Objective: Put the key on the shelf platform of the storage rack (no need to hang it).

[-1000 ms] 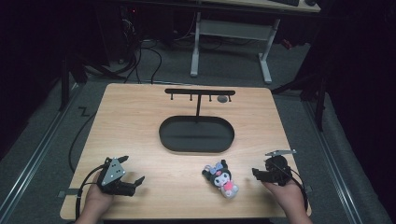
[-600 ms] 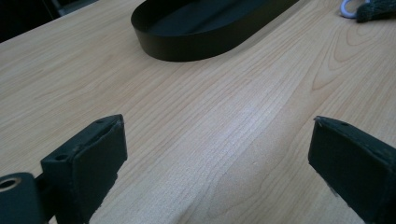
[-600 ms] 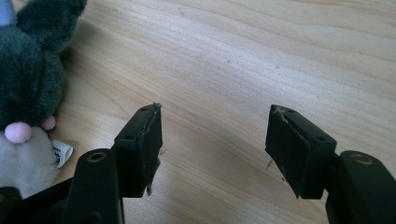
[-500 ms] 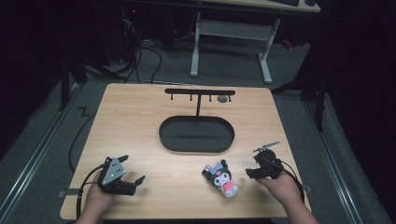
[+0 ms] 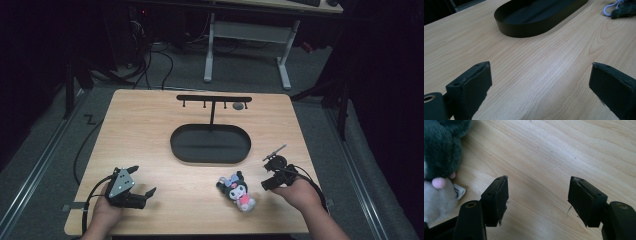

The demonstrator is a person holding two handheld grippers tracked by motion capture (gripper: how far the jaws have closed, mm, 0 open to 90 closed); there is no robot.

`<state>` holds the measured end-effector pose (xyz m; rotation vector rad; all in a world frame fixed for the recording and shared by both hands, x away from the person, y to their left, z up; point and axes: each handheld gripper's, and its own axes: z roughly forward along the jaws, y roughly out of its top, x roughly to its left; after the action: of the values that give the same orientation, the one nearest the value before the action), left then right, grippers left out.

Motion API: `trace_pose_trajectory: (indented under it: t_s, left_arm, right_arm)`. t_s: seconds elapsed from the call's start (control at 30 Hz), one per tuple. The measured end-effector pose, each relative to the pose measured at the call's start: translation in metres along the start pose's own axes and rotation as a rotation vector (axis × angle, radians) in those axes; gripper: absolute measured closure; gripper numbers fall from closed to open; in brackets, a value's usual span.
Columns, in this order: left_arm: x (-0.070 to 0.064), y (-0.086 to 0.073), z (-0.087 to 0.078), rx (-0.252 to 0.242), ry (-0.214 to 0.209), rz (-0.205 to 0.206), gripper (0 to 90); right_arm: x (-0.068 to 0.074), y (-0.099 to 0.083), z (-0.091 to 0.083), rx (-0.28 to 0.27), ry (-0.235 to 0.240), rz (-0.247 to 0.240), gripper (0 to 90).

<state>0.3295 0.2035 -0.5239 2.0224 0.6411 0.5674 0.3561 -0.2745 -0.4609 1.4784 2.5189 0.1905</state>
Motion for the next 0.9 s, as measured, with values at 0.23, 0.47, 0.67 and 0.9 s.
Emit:
trace_pose_trajectory:
  t_s: [0.23,0.47,0.67,0.9]
  left_arm:
    - [-0.001,0.0,0.002,0.008,-0.006,0.008,5.0]
    - [-0.002,-0.001,0.001,0.015,-0.01,0.009,5.0]
    - [-0.002,-0.004,-0.004,0.019,-0.004,0.005,5.0]
    - [-0.002,-0.005,-0.004,0.022,-0.002,0.005,5.0]
  right_arm:
    - [-0.002,0.001,-0.004,0.038,-0.004,-0.01,31.9]
    - [0.0,0.003,-0.01,0.073,-0.031,-0.054,29.9]
    - [0.001,0.006,-0.013,0.097,-0.043,-0.082,28.5]
    - [0.007,0.005,-0.019,0.058,-0.019,-0.086,24.2]
